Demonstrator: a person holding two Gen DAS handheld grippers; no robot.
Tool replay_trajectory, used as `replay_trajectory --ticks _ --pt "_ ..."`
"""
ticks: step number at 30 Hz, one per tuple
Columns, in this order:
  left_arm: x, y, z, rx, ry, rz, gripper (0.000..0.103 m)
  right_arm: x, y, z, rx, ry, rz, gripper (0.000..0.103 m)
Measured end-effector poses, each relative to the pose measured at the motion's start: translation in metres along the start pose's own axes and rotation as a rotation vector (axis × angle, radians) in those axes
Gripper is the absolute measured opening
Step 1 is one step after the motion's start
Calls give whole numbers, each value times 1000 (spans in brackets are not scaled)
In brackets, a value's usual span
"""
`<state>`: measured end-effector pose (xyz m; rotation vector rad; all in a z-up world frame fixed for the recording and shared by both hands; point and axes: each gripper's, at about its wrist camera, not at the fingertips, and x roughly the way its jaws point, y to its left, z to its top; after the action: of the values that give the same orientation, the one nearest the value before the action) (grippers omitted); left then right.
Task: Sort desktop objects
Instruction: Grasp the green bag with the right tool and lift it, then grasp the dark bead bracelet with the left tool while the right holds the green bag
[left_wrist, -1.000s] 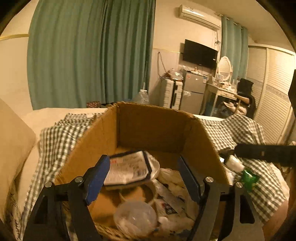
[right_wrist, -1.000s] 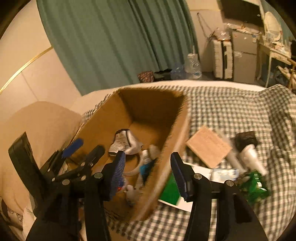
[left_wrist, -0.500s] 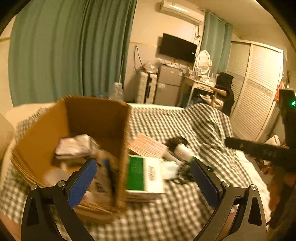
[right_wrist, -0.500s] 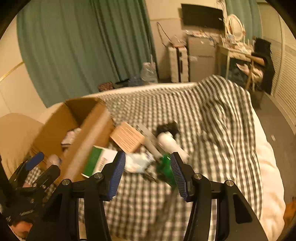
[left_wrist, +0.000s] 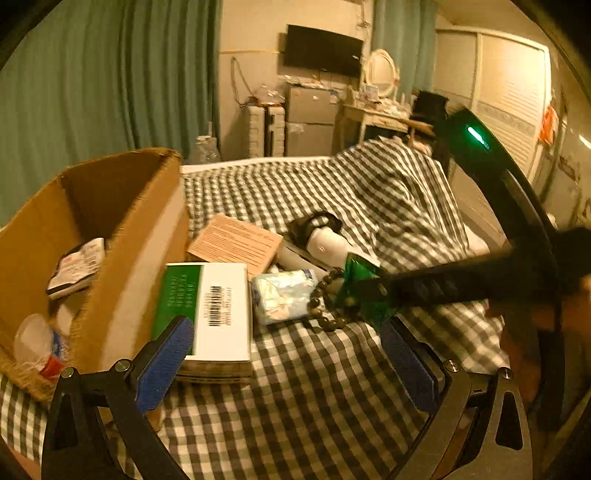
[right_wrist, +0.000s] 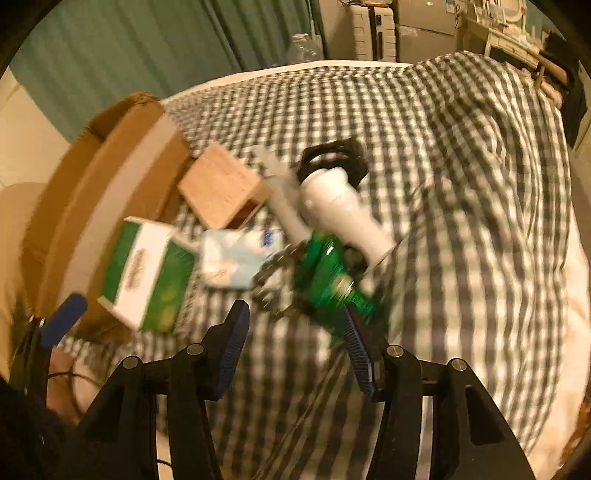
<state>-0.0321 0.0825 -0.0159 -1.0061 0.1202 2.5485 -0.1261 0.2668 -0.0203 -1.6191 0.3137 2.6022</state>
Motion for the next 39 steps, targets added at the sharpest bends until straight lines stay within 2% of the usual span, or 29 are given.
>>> replay_trajectory --ticks 2,3,6,8,10,11,12,14,15,21,25,29,30,31,33,35,36,37,38,39 --pt "6 -1 1 -5 7 8 103 0 5 8 -59 -37 -72 55" --pt "9 -1 2 -5 4 8 103 5 5 13 -93 -36 -103 62" --pt "18 0 3 14 -2 41 103 32 0 17 -137 40 -163 63" --pt "24 4 4 12 4 54 103 52 -7 15 -118 119 -151 63" --pt "29 9 4 1 14 59 103 62 -15 14 -87 171 -113 43" --pt "31 10 4 1 16 60 103 60 -16 13 -82 165 -108 41" --pt "32 10 4 4 17 63 103 56 -17 13 -80 152 -115 36" --pt "36 8 4 16 23 66 103 43 -20 12 -64 113 -165 36" --pt "37 7 3 21 25 68 103 30 -24 11 -37 67 -182 36" --pt "44 0 2 24 26 -7 103 -44 -48 -6 141 -164 -79 36" --pt "56 -23 6 65 8 -79 103 -58 -60 -14 199 -194 -42 37" --pt "72 -40 9 132 -33 -114 103 -57 -70 -16 242 -205 -3 37" --pt "78 -41 9 145 -33 -116 98 -57 -71 -20 253 -208 9 37" --pt "85 -43 9 156 -23 -112 88 -57 -72 -22 259 -213 17 37" --pt "103 -43 9 180 14 -98 77 -59 -75 -24 270 -225 37 37" --pt "110 -47 9 238 -1 -65 75 -58 -77 -23 241 -213 66 37" --pt "113 -49 8 265 0 -65 66 -59 -78 -22 245 -214 76 37" --pt "116 -52 8 285 11 -80 57 -57 -79 -23 247 -211 89 36" --pt "121 -53 9 287 41 -119 28 -56 -79 -22 250 -204 102 36" --pt "127 -52 9 269 80 -149 12 -54 -79 -22 254 -192 113 35"
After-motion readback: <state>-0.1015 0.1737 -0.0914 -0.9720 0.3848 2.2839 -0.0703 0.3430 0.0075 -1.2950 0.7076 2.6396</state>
